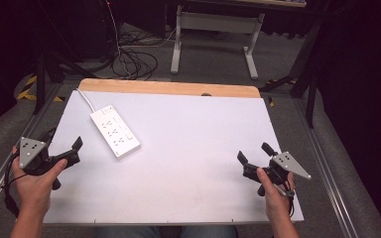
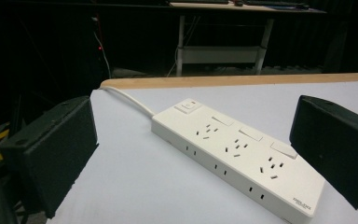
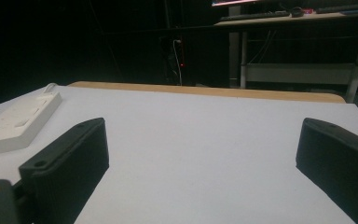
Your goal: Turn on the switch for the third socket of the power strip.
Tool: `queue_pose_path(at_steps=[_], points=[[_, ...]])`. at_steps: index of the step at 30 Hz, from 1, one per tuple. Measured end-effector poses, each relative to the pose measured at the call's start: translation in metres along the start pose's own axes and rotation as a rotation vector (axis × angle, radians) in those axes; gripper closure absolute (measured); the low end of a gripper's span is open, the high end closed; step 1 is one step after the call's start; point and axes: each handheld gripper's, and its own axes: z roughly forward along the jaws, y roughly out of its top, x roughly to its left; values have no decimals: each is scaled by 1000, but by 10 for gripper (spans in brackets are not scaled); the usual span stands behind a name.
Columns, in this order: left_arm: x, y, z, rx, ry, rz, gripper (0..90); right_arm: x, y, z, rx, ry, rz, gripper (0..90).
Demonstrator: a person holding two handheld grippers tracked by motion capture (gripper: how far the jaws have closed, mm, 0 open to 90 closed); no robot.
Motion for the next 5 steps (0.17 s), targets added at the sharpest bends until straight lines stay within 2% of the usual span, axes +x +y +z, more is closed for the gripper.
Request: queue_pose_path(at_steps=[5], points=[[0, -1, 1, 4, -7, 2, 13, 0, 0, 0, 2, 1, -1, 28]])
